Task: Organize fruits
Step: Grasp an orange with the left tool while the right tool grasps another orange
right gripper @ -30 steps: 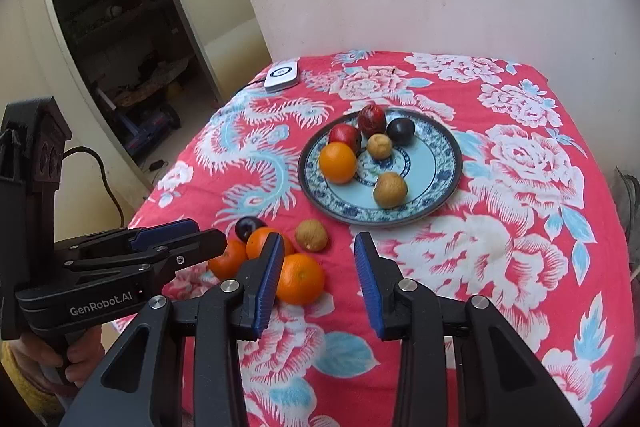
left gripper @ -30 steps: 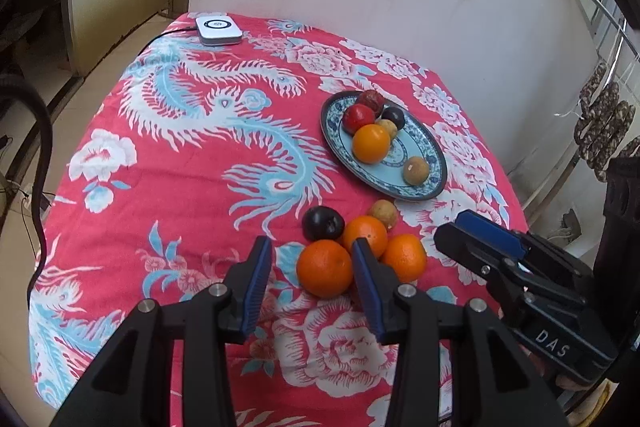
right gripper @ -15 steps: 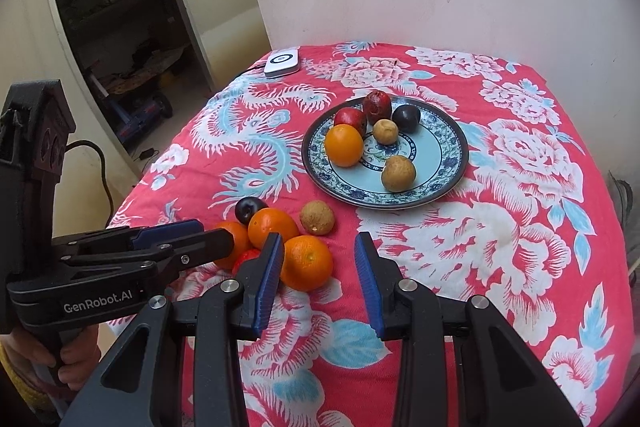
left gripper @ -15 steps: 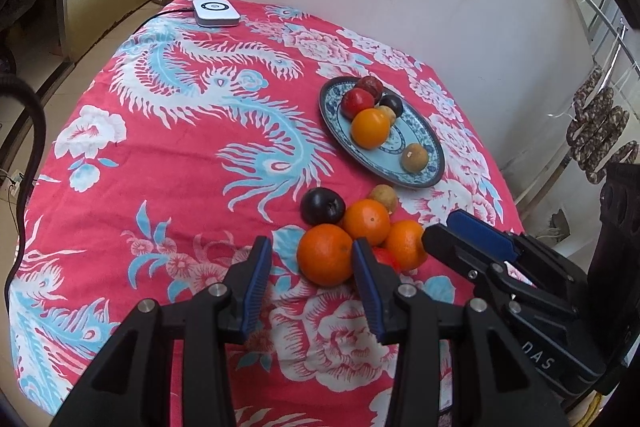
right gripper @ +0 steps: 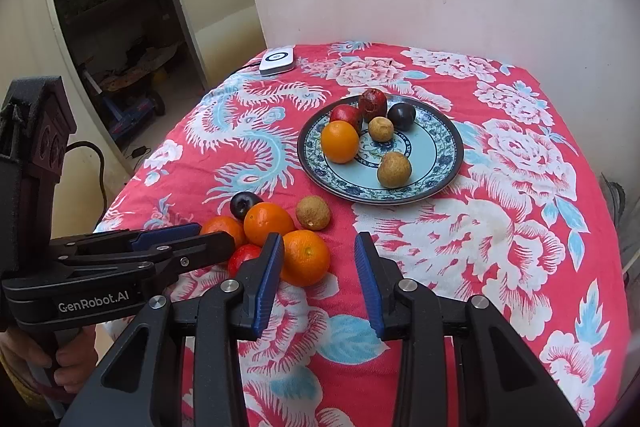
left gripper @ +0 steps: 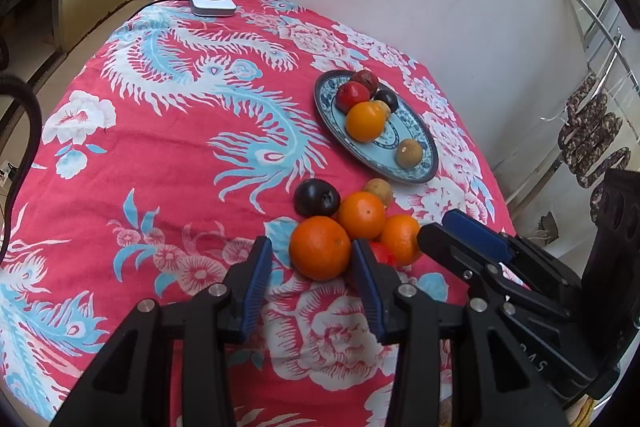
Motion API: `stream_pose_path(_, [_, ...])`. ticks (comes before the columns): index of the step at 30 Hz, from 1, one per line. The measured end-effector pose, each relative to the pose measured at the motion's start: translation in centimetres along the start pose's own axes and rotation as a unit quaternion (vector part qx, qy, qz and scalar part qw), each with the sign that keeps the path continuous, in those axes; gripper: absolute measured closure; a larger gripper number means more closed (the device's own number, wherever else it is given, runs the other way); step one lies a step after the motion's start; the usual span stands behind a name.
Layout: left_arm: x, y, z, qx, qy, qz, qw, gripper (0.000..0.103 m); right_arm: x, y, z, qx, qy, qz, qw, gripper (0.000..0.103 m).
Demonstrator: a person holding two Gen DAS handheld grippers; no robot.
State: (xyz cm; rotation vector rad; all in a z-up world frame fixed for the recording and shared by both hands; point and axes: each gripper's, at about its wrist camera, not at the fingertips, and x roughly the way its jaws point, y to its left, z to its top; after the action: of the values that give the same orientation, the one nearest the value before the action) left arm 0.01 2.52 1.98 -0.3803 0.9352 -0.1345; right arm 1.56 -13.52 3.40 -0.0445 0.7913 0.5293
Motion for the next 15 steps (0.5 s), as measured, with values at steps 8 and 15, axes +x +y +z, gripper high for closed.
stream_pose_path(8, [-0.07,-0.2,0.01,0.004,-0.001,-0.009,1.0,0.069,0.05,0.05,0.08,-0.01,-0.008,0.009,1.0,0.065])
stream_pose_path(15, [-0.2,-0.43,-0.22,0.002,-0.004,-0.001,1.0,0.07,-0.09,-0.25,-0.44,-0.008,-0.011,0.014,1.0,0.065])
